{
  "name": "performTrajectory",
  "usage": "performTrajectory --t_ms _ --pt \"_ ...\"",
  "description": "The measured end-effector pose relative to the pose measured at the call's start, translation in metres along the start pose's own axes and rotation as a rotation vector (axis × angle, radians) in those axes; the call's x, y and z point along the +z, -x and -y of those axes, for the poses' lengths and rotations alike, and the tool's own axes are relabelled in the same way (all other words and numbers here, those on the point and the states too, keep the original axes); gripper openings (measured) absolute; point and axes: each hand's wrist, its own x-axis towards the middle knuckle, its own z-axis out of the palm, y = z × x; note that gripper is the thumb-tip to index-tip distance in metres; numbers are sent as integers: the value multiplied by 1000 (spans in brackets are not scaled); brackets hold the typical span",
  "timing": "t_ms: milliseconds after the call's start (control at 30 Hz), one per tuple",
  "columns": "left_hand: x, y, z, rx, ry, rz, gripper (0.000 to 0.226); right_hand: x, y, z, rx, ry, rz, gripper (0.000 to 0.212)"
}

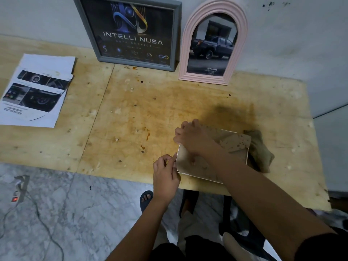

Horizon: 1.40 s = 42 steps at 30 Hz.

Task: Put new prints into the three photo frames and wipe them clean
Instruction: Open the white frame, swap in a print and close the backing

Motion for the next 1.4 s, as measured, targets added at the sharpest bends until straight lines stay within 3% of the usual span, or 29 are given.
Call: performTrajectory --t_ms 233,400,633,800,967,1200,1400 --pt "1 3 3 66 -123 -4 50 -10 5 -16 140 -282 44 33" --pt "-2 0 -5 9 -30 -16 49 3 0 -27 71 -604 22 54" --pt "-11 -5 -6 6 68 -3 38 34 40 -50 525 -808 -136 44" --pt "-13 -8 -3 34 94 -23 35 44 76 -41 456 -692 34 54" --pt "-14 -8 -4 34 109 -7 35 42 72 -36 442 -526 34 46" --pt "-18 -8 -4 -52 227 26 37 38 66 -37 392 -528 55 46" --pt "-22 -14 -7 -110 298 -5 27 28 56 -37 408 -542 20 43"
